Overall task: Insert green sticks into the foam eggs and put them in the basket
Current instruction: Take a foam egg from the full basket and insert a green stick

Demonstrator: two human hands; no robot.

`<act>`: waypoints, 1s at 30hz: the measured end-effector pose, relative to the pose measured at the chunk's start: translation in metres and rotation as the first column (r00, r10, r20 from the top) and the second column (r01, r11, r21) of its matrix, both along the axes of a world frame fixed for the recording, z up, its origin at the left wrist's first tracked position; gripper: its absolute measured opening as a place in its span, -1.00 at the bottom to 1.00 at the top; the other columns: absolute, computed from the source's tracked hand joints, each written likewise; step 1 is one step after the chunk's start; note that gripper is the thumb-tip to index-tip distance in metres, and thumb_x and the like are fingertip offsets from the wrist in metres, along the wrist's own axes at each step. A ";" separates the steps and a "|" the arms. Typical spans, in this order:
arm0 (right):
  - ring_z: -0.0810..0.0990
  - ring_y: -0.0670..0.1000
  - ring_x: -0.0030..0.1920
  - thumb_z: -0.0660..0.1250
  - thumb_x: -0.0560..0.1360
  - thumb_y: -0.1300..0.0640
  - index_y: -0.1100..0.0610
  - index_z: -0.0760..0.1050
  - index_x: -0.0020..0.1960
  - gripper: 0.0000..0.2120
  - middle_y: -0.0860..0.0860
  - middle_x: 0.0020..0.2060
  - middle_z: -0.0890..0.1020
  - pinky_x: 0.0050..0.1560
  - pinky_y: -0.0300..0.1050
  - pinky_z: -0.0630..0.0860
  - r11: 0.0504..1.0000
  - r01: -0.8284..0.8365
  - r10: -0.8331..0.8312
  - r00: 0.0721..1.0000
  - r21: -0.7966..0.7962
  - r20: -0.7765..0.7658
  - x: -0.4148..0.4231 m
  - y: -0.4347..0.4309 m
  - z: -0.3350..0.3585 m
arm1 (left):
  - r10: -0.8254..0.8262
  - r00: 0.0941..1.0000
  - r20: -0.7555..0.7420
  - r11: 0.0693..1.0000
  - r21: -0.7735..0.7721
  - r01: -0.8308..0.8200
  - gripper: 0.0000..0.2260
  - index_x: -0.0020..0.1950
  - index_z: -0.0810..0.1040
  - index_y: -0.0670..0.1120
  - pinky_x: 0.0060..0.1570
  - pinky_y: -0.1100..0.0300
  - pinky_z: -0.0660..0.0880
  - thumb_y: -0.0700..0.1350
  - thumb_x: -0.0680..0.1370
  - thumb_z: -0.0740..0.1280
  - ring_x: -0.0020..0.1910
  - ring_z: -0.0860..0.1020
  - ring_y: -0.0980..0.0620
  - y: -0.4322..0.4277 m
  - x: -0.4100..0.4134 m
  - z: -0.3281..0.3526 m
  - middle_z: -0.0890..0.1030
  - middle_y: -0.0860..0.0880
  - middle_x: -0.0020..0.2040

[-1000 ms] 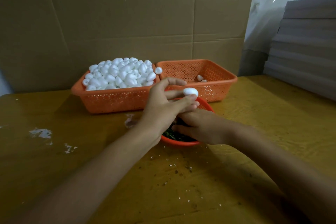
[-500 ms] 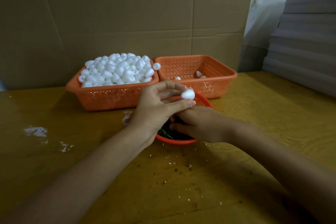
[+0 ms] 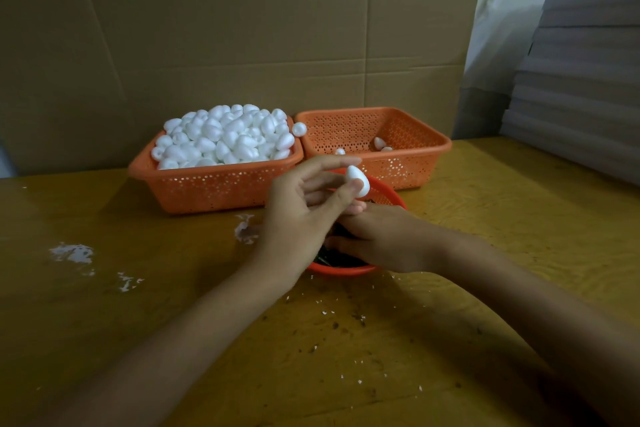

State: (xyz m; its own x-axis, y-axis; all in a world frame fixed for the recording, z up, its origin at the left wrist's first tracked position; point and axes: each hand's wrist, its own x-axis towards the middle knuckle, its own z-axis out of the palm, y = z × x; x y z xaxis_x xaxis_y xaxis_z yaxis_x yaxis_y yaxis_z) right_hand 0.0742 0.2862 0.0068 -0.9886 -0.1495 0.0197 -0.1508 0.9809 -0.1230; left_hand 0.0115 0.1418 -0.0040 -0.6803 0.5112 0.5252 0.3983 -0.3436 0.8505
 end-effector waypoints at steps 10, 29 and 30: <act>0.52 0.11 0.37 0.15 0.73 0.02 0.13 0.42 0.50 -0.61 0.07 0.40 0.55 0.28 0.13 0.47 0.998 -0.009 0.010 1.000 0.070 -0.013 0.003 -0.003 0.001 | 0.104 0.970 -0.218 0.995 0.023 -0.101 -0.84 0.18 0.65 0.00 0.03 0.16 0.64 -0.15 0.61 0.47 0.03 0.74 0.00 -0.002 0.014 -0.010 0.76 0.00 -0.02; 0.57 0.09 0.24 0.20 0.69 0.16 0.11 0.51 0.41 -0.68 0.04 0.32 0.59 0.20 0.18 0.53 0.991 -0.051 0.048 0.999 -0.122 -0.026 0.008 -0.001 0.004 | 0.240 0.861 -0.449 0.969 0.049 -0.244 -0.82 0.22 0.59 -0.03 0.06 0.21 0.64 -0.11 0.63 0.44 0.15 0.67 0.18 -0.004 0.022 -0.023 0.66 0.16 0.12; 0.56 0.09 0.26 0.20 0.69 0.14 0.08 0.50 0.42 -0.68 0.03 0.33 0.58 0.21 0.17 0.53 0.991 -0.048 0.046 0.999 -0.123 -0.019 0.008 -0.002 0.004 | 0.233 0.868 -0.438 0.971 0.048 -0.236 -0.83 0.21 0.58 -0.03 0.06 0.23 0.63 -0.12 0.63 0.44 0.15 0.67 0.18 -0.004 0.021 -0.023 0.66 0.16 0.12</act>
